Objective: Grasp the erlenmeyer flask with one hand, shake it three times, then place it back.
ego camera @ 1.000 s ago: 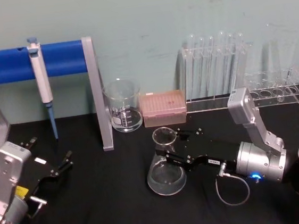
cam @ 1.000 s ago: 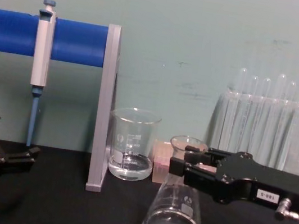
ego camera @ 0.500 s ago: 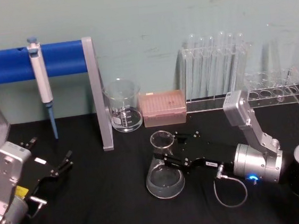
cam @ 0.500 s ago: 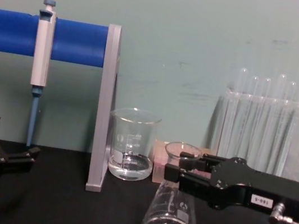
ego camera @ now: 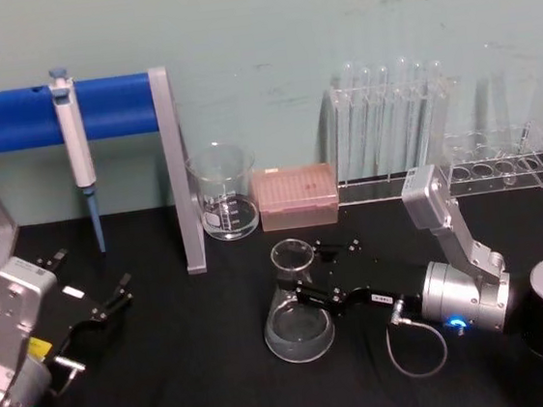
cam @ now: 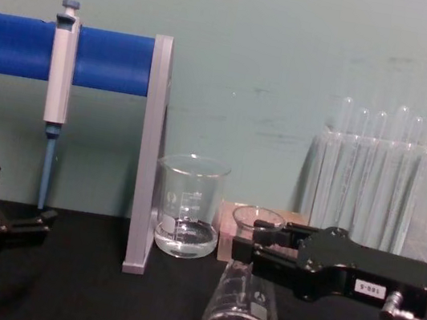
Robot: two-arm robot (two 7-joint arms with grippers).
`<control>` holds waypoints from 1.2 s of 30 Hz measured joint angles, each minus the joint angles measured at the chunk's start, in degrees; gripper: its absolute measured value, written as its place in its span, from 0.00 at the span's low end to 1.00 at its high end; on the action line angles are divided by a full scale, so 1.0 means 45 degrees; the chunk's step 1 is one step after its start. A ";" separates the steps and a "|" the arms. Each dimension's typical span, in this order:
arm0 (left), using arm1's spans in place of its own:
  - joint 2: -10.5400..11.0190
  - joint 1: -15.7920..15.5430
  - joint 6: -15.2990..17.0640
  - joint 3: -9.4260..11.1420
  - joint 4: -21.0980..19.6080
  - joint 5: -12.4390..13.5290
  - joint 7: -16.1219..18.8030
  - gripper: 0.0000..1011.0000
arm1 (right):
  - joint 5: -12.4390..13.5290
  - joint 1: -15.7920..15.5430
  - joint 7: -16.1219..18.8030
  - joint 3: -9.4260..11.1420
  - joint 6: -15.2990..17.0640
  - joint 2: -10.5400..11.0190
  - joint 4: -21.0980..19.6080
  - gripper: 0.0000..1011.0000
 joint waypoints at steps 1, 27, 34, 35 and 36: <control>0.0000 0.0000 0.0000 0.0000 0.0001 0.0000 0.0000 0.99 | 0.0008 0.0008 0.0000 -0.0003 0.0024 -0.0005 0.0012 0.45; 0.0000 0.0000 0.0000 0.0000 0.0000 0.0000 0.0000 0.99 | 0.0021 -0.0001 -0.0123 0.0000 0.0179 0.0004 0.0020 0.45; 0.0000 0.0000 0.0000 0.0000 0.0000 0.0000 0.0000 0.99 | 0.0016 -0.0001 -0.0118 0.0000 0.0186 0.0004 0.0021 0.45; 0.0000 0.0000 0.0000 0.0000 0.0000 0.0000 0.0000 0.99 | 0.0013 0.0000 -0.0117 0.0000 0.0188 0.0004 0.0023 0.45; 0.0000 0.0000 0.0000 -0.0001 0.0000 0.0000 0.0001 0.99 | 0.0005 -0.0001 -0.0118 0.0000 0.0194 0.0006 0.0028 0.46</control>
